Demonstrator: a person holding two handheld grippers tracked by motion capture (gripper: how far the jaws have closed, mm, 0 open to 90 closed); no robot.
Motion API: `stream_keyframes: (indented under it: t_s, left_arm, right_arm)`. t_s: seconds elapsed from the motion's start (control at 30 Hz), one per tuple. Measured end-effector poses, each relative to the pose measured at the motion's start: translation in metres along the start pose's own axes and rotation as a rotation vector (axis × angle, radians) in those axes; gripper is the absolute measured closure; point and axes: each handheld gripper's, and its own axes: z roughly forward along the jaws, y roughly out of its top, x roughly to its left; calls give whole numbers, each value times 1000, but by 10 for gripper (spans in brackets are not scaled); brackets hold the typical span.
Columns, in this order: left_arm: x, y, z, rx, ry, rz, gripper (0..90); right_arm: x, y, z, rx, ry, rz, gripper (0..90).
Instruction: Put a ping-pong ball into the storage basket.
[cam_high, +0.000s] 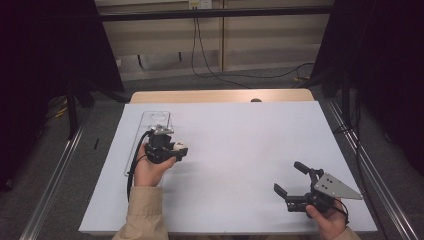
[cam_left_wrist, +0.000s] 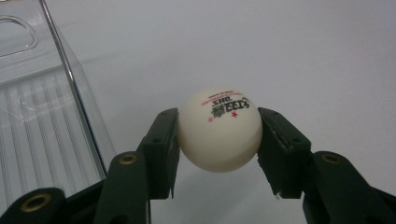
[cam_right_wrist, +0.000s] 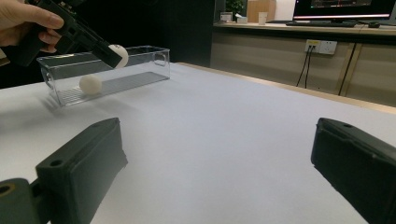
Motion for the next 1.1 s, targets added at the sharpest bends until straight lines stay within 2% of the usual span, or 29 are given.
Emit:
stream_keyframes:
  t_s: [0.1, 0.13, 0.37, 0.43, 0.53, 0.57, 0.63, 0.77, 0.83, 0.87, 0.9, 1.03, 1.1]
  left_arm:
    - [1, 0, -1, 1, 0, 1, 511]
    - [0, 0, 0, -13, 0, -20, 511]
    - [1, 0, -1, -10, 2, -20, 511]
    - [2, 0, -3, -3, 4, -2, 511]
    - [4, 0, -5, -2, 5, 0, 511]
    - [3, 0, -4, -19, 5, -22, 511]
    - [4, 0, -6, -6, 3, -7, 511]
    - [4, 0, -6, -20, 6, -23, 511]
    - [4, 0, -6, -21, 7, -22, 511]
    - [5, 1, -7, -10, 9, -8, 511]
    - [5, 0, -7, -18, 10, -23, 511]
    - [7, 0, -9, -9, 13, -8, 511]
    - [7, 1, -9, -15, 11, -19, 511]
  right_arm:
    - [0, 0, 0, 1, 0, 1, 18]
    - [0, 0, 0, 1, 1, 1, 18]
    - [0, 0, 0, 0, -1, 3, 18]
    - [0, 0, 0, 0, -1, 1, 18]
    - [0, 0, 0, 0, 0, -1, 18]
    - [0, 0, 0, 0, 0, 1, 18]
    - [0, 0, 0, -1, 0, 6, 18]
    - [0, 0, 0, 3, 0, 2, 18]
    - [0, 0, 0, 2, -1, 0, 18]
    - [0, 0, 0, 1, 0, 1, 18]
    - [0, 0, 0, 0, 1, 1, 18]
    - [0, 0, 0, 0, 1, -1, 18]
    - [0, 0, 0, 1, 0, -2, 18]
